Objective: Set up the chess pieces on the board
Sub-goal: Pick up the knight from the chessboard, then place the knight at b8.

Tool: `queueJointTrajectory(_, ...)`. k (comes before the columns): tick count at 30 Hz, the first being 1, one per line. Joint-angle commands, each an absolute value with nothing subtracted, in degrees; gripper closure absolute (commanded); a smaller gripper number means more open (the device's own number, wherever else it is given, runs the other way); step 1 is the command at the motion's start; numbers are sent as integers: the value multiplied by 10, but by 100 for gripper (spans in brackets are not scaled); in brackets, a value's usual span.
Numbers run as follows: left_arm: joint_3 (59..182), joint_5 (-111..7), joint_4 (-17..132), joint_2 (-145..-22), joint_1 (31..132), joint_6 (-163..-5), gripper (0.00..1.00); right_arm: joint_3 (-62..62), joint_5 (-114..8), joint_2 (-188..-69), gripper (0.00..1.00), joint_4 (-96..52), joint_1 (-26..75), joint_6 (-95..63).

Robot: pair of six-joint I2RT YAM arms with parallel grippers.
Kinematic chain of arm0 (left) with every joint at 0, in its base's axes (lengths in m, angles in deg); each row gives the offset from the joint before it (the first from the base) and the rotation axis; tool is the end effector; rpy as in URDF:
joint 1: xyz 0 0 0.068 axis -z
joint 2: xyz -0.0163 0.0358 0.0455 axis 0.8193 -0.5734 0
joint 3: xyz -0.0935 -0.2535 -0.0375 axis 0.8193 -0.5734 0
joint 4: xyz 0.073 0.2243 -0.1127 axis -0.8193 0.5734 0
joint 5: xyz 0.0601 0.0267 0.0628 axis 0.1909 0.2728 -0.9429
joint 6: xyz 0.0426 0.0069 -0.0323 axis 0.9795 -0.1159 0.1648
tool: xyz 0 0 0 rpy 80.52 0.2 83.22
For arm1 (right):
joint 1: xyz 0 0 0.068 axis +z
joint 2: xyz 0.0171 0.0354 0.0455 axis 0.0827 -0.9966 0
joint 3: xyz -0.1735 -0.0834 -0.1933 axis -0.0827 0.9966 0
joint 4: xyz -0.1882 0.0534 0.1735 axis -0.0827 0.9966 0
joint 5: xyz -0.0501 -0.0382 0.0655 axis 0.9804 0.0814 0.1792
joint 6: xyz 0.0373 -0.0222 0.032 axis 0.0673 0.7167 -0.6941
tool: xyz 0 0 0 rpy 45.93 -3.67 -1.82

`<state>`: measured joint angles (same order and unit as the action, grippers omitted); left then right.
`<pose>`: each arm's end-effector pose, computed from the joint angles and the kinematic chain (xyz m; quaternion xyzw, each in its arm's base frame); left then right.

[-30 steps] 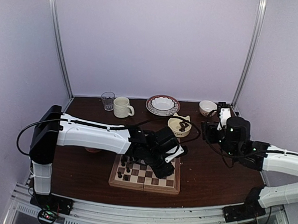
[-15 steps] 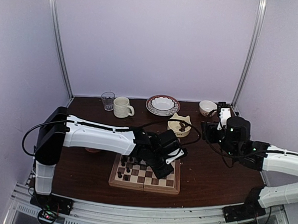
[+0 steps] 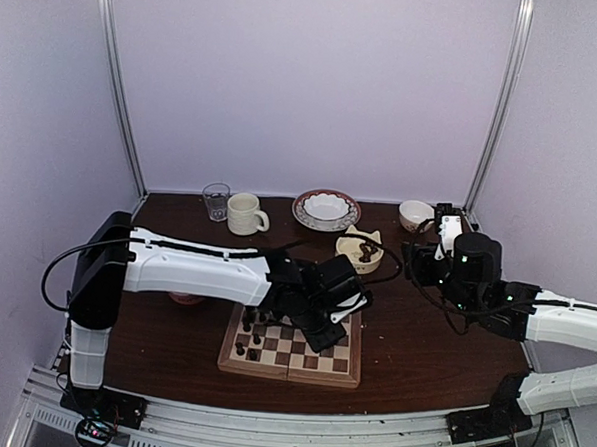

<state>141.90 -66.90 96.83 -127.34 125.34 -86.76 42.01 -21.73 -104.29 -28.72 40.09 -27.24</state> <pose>0.1537 -0.4180 0.1943 0.4460 0.8619 -0.1163 0.2112 0.1713 0.1504 0.2611 -0.0665 0.7948 0.1630 0.5808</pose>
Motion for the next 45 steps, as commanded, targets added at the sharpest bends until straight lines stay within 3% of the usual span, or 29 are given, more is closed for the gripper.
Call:
queueJointTrajectory(1,1402,-701,982,-1198,1244,-876,100,427,-219,-1035,37,-298,397,-267)
queueJointTrajectory(7,1352,-730,1009,-1113,1219,-891,100,428,-220,-1035,37,-300,397,-267)
queueJointTrajectory(14,1174,-740,986,-967,1198,-957,100,431,-227,-1031,37,-304,397,-271)
queueJointTrajectory(21,1098,-747,992,-892,1169,-982,100,432,-220,-1028,37,-303,397,-266)
queueJointTrajectory(45,1052,-680,955,-922,1137,-987,100,434,-223,-1029,37,-307,396,-262)
